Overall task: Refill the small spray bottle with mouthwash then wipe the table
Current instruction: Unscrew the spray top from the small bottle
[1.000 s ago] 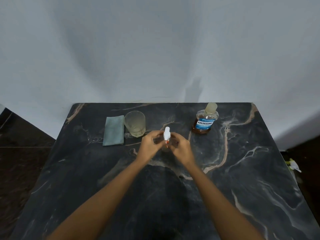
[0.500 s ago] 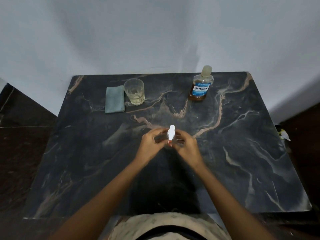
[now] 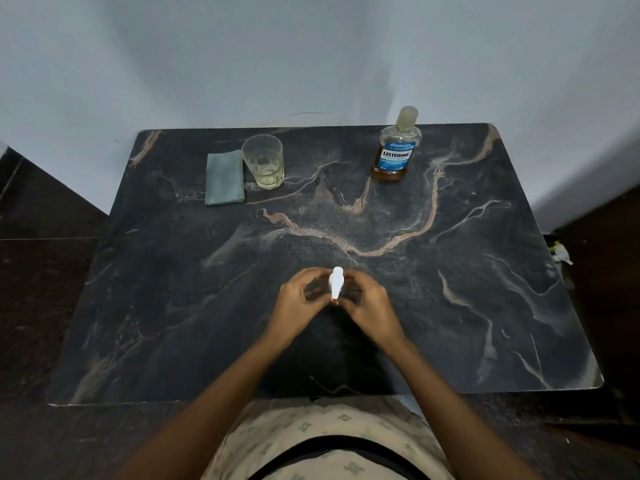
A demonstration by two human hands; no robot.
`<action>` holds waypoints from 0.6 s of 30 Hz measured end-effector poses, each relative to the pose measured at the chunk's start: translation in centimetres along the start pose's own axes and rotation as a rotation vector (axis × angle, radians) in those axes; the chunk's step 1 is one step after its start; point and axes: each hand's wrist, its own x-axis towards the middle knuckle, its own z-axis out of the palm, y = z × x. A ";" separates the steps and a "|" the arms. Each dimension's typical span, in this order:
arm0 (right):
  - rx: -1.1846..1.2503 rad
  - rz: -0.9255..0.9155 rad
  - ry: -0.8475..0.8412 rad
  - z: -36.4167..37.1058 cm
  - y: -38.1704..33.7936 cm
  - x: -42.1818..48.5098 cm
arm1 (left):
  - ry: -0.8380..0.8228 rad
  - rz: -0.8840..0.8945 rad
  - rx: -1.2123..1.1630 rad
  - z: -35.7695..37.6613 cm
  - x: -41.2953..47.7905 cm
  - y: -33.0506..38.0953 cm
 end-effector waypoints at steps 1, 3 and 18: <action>0.001 0.002 0.001 0.0 0.0 0.0 | -0.003 -0.003 -0.015 0.0 0.0 -0.1; 0.002 0.013 -0.001 0.0 0.0 0.0 | -0.010 -0.003 -0.014 0.2 0.2 -0.3; -0.033 -0.079 -0.009 -1.7 -2.5 0.6 | -0.066 0.014 0.022 0.0 0.6 -0.7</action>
